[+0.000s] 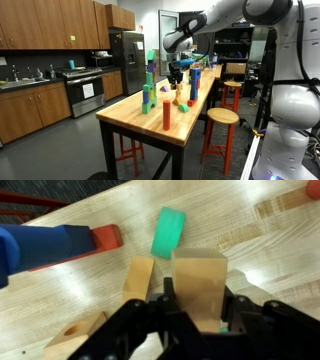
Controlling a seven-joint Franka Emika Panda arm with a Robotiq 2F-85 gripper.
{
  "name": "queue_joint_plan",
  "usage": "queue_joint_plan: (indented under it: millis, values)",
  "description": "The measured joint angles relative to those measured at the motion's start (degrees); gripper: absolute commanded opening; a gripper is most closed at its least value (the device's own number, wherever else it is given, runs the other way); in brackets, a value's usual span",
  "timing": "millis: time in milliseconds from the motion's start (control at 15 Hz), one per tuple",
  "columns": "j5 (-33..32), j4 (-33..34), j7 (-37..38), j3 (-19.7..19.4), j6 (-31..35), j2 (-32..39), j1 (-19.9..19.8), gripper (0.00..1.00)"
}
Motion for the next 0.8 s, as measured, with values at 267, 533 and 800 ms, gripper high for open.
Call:
queue_joint_plan:
  millis: [267, 533, 800]
  values:
    - [0.1, 0.0, 0.0, 0.4, 0.1, 1.2, 0.0, 0.16]
    - [-1.7, -0.3, -1.9, 0.5, 3.2, 1.9, 0.1, 0.16]
    - [-1.4, -2.3, -3.7, 0.6, 10.7, 2.5, 0.0, 0.16]
